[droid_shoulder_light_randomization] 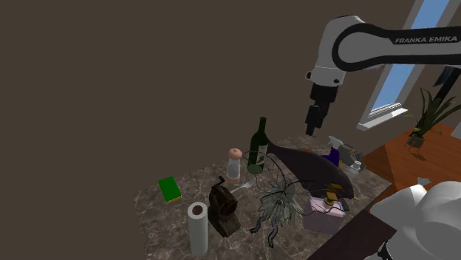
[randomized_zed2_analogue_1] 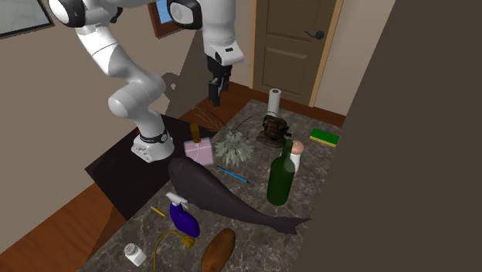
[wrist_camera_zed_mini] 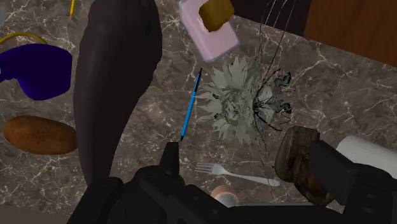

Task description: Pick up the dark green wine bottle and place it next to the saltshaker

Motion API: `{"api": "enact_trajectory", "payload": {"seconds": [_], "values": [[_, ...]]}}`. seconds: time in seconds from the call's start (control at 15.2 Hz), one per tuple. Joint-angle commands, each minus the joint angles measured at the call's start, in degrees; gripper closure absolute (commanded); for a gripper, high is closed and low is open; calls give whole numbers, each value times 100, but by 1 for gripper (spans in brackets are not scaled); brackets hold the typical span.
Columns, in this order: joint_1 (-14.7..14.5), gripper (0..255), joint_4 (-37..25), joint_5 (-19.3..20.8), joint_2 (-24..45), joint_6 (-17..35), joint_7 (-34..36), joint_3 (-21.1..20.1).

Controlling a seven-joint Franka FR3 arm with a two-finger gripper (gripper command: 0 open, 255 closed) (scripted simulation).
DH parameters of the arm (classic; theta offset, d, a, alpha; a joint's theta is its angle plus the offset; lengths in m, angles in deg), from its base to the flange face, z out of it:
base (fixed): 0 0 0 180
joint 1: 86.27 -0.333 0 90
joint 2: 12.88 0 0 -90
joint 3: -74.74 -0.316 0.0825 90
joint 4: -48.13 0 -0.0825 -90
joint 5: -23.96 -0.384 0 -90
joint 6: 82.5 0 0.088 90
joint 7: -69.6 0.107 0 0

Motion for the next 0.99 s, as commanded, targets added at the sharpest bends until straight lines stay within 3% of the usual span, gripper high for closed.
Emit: {"api": "enact_trajectory", "payload": {"seconds": [0.0,0.46,0.92], "values": [[25,0,-296,57,469,152,-85,29],[78,0,-1622,210,2094,379,-304,95],[113,0,-3393,337,3779,227,-479,132]]}}
